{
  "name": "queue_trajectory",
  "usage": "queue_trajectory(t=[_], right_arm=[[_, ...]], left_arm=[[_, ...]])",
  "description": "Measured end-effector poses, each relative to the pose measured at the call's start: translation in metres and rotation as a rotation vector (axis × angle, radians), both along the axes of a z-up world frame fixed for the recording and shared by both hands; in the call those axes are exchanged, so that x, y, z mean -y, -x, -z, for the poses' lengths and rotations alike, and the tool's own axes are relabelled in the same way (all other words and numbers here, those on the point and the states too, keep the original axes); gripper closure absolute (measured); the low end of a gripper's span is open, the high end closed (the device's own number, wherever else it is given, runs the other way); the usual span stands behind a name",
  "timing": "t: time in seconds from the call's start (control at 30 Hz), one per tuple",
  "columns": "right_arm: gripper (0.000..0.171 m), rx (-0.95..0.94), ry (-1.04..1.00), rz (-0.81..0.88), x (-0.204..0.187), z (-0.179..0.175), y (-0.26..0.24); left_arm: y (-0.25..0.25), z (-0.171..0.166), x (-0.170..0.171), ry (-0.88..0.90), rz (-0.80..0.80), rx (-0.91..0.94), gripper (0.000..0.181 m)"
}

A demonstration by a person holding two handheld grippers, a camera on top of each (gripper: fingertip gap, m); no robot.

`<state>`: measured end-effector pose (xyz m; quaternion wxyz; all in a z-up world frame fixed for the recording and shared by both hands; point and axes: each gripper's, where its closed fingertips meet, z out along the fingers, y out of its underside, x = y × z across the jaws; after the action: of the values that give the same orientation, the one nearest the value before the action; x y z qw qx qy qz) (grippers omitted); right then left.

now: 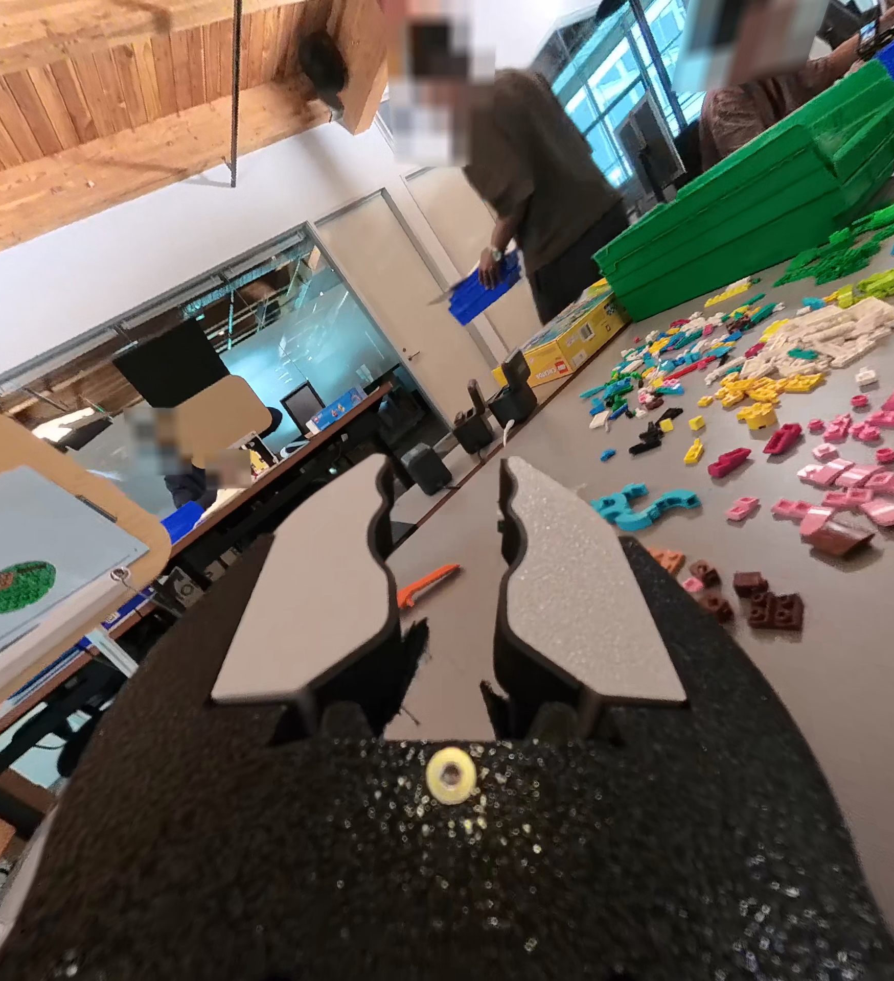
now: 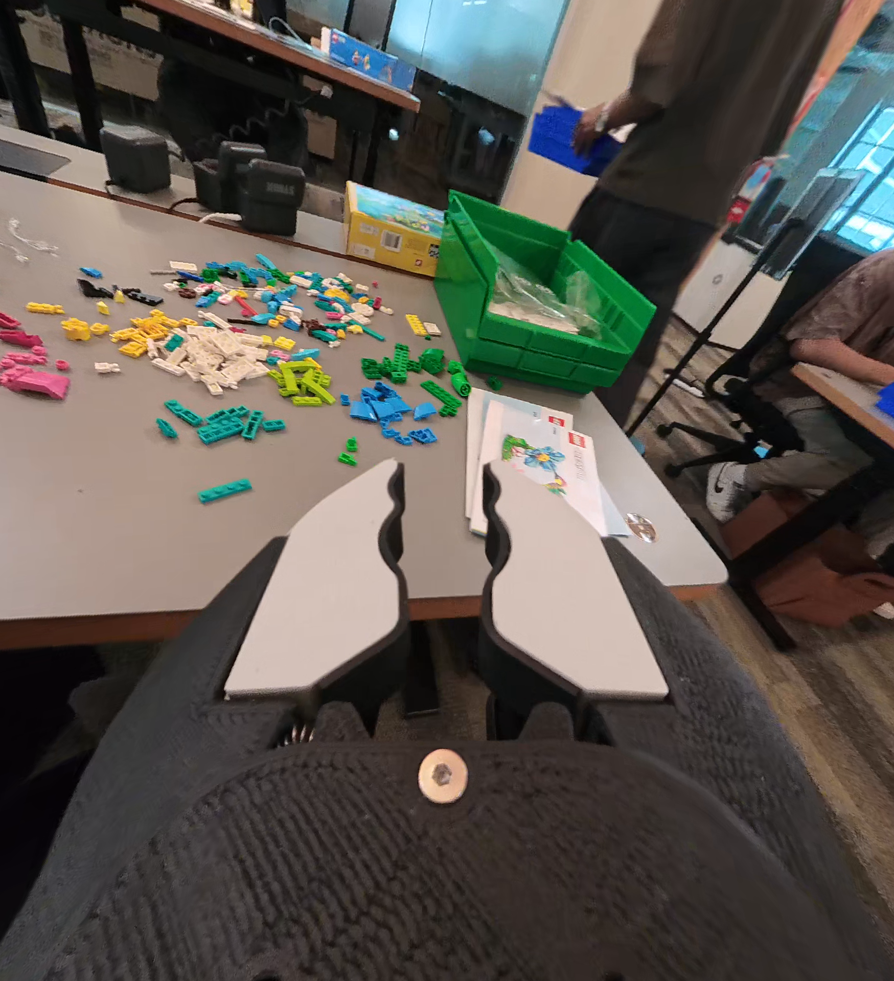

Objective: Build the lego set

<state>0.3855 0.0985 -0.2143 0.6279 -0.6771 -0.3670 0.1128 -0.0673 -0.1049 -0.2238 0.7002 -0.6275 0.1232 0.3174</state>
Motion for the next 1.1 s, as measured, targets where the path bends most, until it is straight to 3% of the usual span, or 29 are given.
queue_trajectory(t=[0.13, 0.47, 0.6, 0.73, 0.93, 1.1], right_arm=[[0.171, -0.021, -0.027, 0.018, -0.013, 0.002, -0.014], [0.171, -0.134, -0.094, -0.116, -0.079, -0.007, 0.035], [0.171, -0.185, -0.139, -0.146, -0.114, -0.01, 0.066], [0.171, -0.196, -0.165, -0.192, -0.133, -0.003, 0.09], [0.171, -0.119, -0.177, -0.196, -0.14, 0.024, 0.098], [0.171, -0.015, -0.192, -0.212, -0.14, 0.023, 0.094]], left_arm=[[-0.012, -0.017, 0.003, -0.057, -0.044, 0.002, 0.151], [0.004, -0.015, -0.016, -0.082, -0.277, 0.091, 0.181], [0.027, -0.006, -0.027, -0.087, -0.373, 0.129, 0.181], [0.046, -0.003, -0.029, -0.061, -0.441, 0.032, 0.181], [0.059, 0.001, -0.02, -0.049, -0.455, 0.014, 0.181], [0.056, 0.006, -0.022, -0.022, -0.439, 0.007, 0.181]])
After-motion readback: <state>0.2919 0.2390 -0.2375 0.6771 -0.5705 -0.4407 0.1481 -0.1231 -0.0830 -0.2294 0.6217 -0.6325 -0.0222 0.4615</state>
